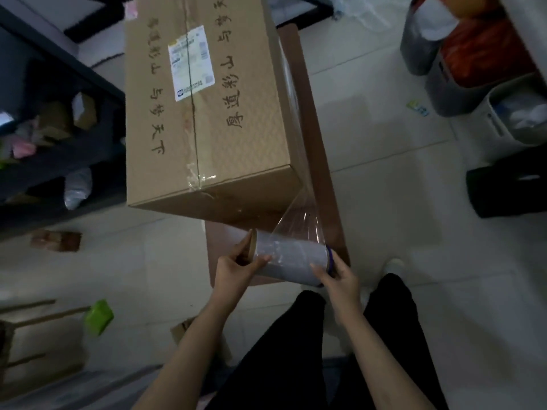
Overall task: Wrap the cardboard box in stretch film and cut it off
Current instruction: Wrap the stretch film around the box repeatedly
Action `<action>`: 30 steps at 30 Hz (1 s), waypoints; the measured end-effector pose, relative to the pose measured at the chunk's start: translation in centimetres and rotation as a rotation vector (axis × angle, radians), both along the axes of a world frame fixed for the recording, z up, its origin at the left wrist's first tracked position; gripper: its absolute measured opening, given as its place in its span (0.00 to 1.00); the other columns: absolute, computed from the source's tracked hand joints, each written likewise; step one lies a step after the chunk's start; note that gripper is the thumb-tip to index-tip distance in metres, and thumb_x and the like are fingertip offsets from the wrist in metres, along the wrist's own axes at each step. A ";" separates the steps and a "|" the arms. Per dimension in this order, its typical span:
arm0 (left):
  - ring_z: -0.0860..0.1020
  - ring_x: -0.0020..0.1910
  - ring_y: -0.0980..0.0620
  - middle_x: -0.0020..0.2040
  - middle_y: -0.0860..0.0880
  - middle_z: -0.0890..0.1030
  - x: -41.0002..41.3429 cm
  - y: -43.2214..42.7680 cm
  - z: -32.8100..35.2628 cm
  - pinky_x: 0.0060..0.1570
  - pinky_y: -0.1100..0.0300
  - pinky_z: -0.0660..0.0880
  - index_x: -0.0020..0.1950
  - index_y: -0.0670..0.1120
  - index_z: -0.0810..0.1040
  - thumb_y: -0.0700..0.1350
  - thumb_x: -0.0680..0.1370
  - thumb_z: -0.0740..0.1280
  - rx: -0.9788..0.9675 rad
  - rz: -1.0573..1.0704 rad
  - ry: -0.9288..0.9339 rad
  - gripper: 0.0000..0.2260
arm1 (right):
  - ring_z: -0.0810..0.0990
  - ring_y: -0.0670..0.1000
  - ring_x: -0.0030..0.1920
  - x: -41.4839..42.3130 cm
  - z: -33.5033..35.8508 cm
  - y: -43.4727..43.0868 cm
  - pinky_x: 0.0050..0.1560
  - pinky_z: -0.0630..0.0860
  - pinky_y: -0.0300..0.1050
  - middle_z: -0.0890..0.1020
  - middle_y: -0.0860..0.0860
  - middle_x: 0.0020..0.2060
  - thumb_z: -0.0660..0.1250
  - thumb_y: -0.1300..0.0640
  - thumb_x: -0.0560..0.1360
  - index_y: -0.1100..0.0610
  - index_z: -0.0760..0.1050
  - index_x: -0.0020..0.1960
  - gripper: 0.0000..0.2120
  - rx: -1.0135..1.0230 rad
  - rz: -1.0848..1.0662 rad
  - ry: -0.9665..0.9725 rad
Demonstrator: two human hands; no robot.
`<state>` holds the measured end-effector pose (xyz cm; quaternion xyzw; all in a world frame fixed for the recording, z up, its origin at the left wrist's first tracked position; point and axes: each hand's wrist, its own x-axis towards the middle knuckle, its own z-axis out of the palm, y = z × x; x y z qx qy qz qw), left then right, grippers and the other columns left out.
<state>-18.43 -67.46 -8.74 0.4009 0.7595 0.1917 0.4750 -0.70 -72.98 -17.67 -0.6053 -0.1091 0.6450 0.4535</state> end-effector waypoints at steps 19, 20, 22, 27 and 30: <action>0.78 0.56 0.63 0.57 0.58 0.81 -8.7 2.4 -1.1 0.60 0.60 0.75 0.67 0.54 0.72 0.43 0.73 0.73 0.052 -0.440 0.063 0.24 | 0.79 0.49 0.60 -11.6 -3.1 -3.0 0.61 0.76 0.52 0.81 0.50 0.60 0.79 0.39 0.57 0.53 0.74 0.66 0.41 -0.056 -0.283 0.190; 0.78 0.55 0.64 0.56 0.59 0.81 -9.5 2.9 -1.2 0.58 0.62 0.76 0.67 0.56 0.72 0.43 0.73 0.72 0.057 -0.485 0.063 0.24 | 0.80 0.49 0.59 -12.6 -3.0 -2.9 0.60 0.76 0.50 0.82 0.49 0.59 0.78 0.42 0.59 0.52 0.75 0.65 0.37 -0.049 -0.300 0.187; 0.79 0.56 0.61 0.57 0.55 0.81 -11.4 3.7 -1.5 0.56 0.62 0.76 0.69 0.54 0.71 0.45 0.73 0.71 0.064 -0.580 0.067 0.25 | 0.81 0.47 0.55 -15.0 -2.8 -2.7 0.56 0.77 0.45 0.83 0.48 0.55 0.75 0.48 0.64 0.51 0.76 0.63 0.28 -0.052 -0.351 0.153; 0.76 0.60 0.60 0.62 0.53 0.79 -16.5 5.4 -1.4 0.59 0.62 0.74 0.72 0.48 0.67 0.49 0.73 0.71 0.092 -0.757 0.043 0.30 | 0.82 0.36 0.45 -21.8 -2.8 -2.0 0.42 0.77 0.31 0.82 0.43 0.49 0.72 0.60 0.71 0.55 0.77 0.61 0.18 -0.073 -0.553 0.094; 0.73 0.65 0.58 0.67 0.51 0.75 -19.0 6.5 -0.8 0.63 0.61 0.72 0.73 0.47 0.65 0.48 0.73 0.71 0.097 -0.841 0.031 0.30 | 0.82 0.42 0.51 -25.4 -2.5 -1.7 0.48 0.79 0.36 0.83 0.47 0.51 0.71 0.59 0.72 0.53 0.79 0.57 0.14 -0.058 -0.599 0.092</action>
